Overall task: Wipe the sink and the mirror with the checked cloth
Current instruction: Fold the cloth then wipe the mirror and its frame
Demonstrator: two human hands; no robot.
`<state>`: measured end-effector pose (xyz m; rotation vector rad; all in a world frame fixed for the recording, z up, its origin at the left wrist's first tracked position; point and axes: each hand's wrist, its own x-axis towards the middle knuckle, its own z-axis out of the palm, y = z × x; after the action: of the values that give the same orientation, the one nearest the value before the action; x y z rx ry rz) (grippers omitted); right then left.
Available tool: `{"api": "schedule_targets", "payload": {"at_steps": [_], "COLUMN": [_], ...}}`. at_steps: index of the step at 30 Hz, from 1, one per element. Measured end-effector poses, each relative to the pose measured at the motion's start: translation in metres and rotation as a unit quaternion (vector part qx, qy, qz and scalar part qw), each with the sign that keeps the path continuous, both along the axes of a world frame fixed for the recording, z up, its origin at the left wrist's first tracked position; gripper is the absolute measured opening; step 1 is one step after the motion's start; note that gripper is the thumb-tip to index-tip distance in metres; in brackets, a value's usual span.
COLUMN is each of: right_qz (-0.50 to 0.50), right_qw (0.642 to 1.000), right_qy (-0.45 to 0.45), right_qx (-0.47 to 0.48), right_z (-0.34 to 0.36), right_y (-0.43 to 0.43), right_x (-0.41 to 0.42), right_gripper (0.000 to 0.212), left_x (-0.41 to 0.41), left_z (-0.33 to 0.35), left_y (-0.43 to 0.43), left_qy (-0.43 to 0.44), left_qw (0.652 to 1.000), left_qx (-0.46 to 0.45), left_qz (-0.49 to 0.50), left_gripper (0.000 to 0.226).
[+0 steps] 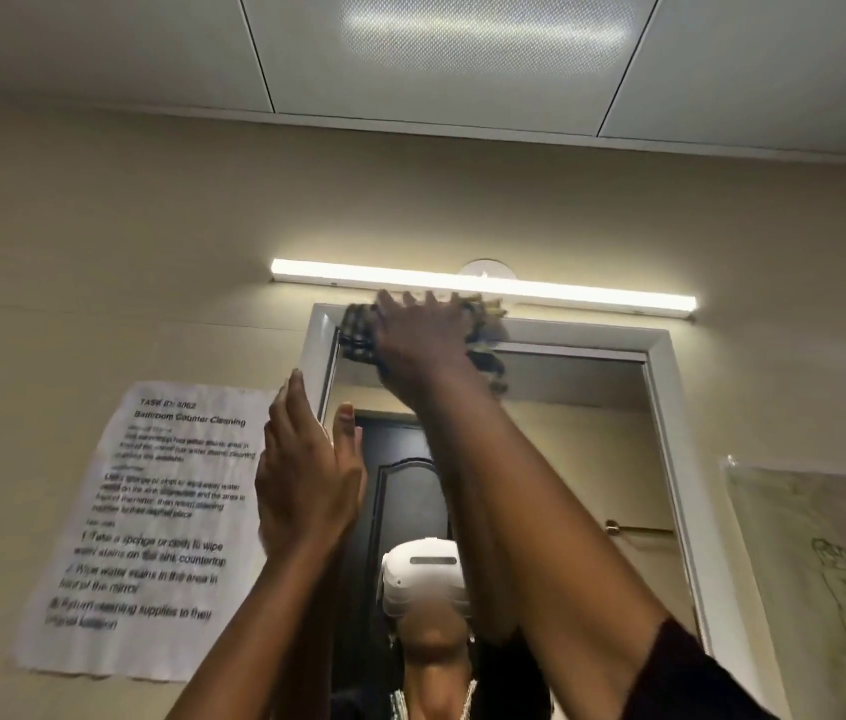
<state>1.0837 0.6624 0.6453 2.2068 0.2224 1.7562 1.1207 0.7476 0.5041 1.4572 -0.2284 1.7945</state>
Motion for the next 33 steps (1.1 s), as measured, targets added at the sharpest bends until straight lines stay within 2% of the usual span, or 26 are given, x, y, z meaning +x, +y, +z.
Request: {"api": "schedule_targets", "payload": {"at_steps": [4,8,10,18,22,25,28,31,33], "right_qz": [0.093,0.121,0.124,0.031,0.012,0.032,0.094,0.151,0.155], "right_qw": [0.994,0.982,0.981,0.990,0.993,0.987,0.963,0.954,0.954], "right_qy": [-0.031,-0.081,-0.086,-0.134,-0.104,-0.075,-0.051,-0.056,-0.061], "right_qx": [-0.040,-0.119,-0.121,-0.020,0.045,0.138,0.247,0.252,0.248], "right_z": [0.009,0.009,0.011,0.002,0.007,-0.002,-0.018,-0.039,-0.053], "right_y": [0.057,0.040,0.016,-0.158,-0.213,-0.227,-0.232,-0.235,-0.235], "right_x": [0.012,0.017,0.012,-0.030,-0.040,-0.040,-0.038,-0.044,-0.046], "right_gripper": [0.039,0.040,0.042,0.053,0.068,0.065,0.059,0.054,0.051], "left_x": [-0.002,-0.001,0.002,0.007,0.010,0.009,0.007,0.004,0.001], "left_z": [-0.001,-0.004,-0.005,-0.002,-0.002,-0.002,-0.003,-0.004,-0.005], "left_y": [0.003,0.006,0.008,0.010,0.011,0.010,0.006,0.000,-0.001], "left_qy": [-0.014,-0.003,0.005,0.008,0.011,0.017,0.013,0.014,0.018], "left_qw": [1.000,0.999,0.999,0.999,0.999,0.999,0.999,0.999,0.999], "left_qx": [0.016,0.023,0.024,0.016,0.010,0.003,-0.013,-0.021,-0.031], "left_qz": [0.010,0.033,0.036,0.041,0.042,0.038,0.033,0.033,0.025], "left_gripper": [0.065,0.069,0.067,0.065,0.064,0.064,0.063,0.066,0.066]}}
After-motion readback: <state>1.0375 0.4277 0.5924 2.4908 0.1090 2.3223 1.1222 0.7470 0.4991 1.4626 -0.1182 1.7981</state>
